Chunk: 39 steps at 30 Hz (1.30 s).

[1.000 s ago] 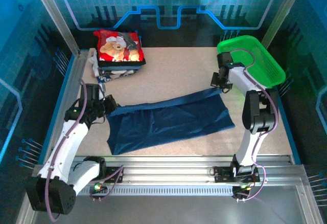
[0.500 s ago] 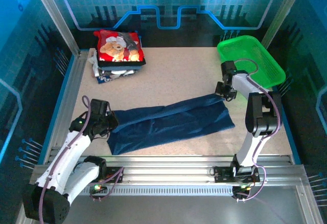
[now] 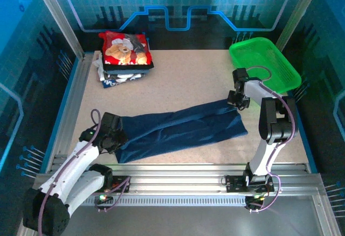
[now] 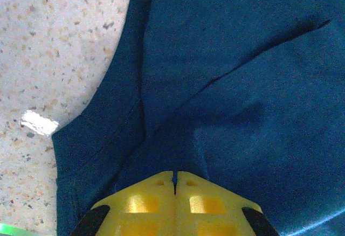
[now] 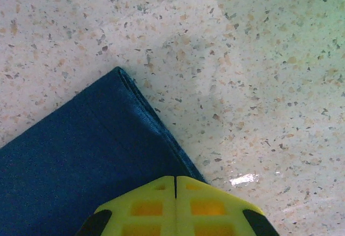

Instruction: Fold and stack the t-shirts

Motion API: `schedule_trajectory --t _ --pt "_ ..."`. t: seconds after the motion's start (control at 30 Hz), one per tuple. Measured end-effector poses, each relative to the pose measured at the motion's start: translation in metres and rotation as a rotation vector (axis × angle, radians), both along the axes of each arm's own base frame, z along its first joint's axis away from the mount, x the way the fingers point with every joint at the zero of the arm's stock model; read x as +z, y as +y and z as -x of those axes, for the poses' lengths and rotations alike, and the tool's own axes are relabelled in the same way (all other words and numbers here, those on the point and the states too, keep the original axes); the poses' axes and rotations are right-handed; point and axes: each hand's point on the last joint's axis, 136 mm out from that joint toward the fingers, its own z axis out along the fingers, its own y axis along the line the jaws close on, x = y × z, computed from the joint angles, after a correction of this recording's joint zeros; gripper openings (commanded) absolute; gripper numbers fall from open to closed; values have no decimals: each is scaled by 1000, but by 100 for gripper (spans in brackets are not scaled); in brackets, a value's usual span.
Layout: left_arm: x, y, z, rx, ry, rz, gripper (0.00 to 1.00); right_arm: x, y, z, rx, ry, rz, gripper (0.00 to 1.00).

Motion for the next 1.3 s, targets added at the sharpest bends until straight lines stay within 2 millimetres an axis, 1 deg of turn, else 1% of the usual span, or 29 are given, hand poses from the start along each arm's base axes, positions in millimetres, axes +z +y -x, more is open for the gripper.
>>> schedule_trajectory --t 0.1,0.27,0.3,0.33,0.4,0.43,0.47,0.5,0.53,0.6,0.63,0.7,0.73,0.77,0.83,0.9,0.93,0.97,1.0,1.1,1.2,1.3 --pt "-8 -2 7 8 27 3 0 -3 -2 3 -4 11 7 0" --pt "-14 -5 12 9 49 8 0 -3 -3 4 -13 11 8 0" --pt "-15 -6 13 10 54 8 5 -3 -3 4 -14 11 8 3" --pt "-16 -6 13 10 55 10 14 -3 -4 4 -18 12 7 5" --pt "-19 -8 15 11 62 18 25 -5 -5 4 -21 17 9 8" --pt "-20 -10 16 7 66 21 33 -6 -5 5 -24 21 9 12" --pt "-20 -11 17 0 68 23 42 -8 -5 5 -27 24 9 21" --pt "-20 -13 17 -11 66 24 48 -9 -5 5 -33 26 7 29" --pt "-19 -15 18 -21 62 25 53 -9 -5 6 -36 28 7 36" --pt "-9 -20 17 -41 41 26 60 -8 -4 5 -34 28 3 55" --pt "-1 -22 13 -49 18 29 63 -7 -4 5 -37 26 2 60" --pt "25 -27 -1 -65 -58 37 68 -4 -3 4 -36 20 -7 74" --pt "39 -29 -10 -69 -98 40 70 -2 -2 4 -33 16 -15 78" --pt "54 -31 -19 -80 -137 40 71 3 1 4 -25 5 -30 83" --pt "75 -36 -34 -107 -177 29 71 19 7 3 -1 -36 -63 89" --pt "85 -41 -50 -143 -174 -3 72 44 17 1 40 -110 -110 96" --pt "84 -42 -56 -153 -161 -18 72 55 21 2 65 -145 -131 98" --pt "78 -43 -62 -172 -130 -39 71 70 28 3 96 -189 -156 99" --pt "69 -44 -66 -187 -98 -57 70 84 35 4 130 -231 -180 100" --pt "38 -40 -72 -218 18 -106 63 114 58 11 236 -322 -249 100" --pt "16 -34 -75 -240 104 -135 59 128 81 23 337 -358 -307 100" --pt "5 -33 -83 -262 135 -147 57 132 98 36 412 -364 -345 100"
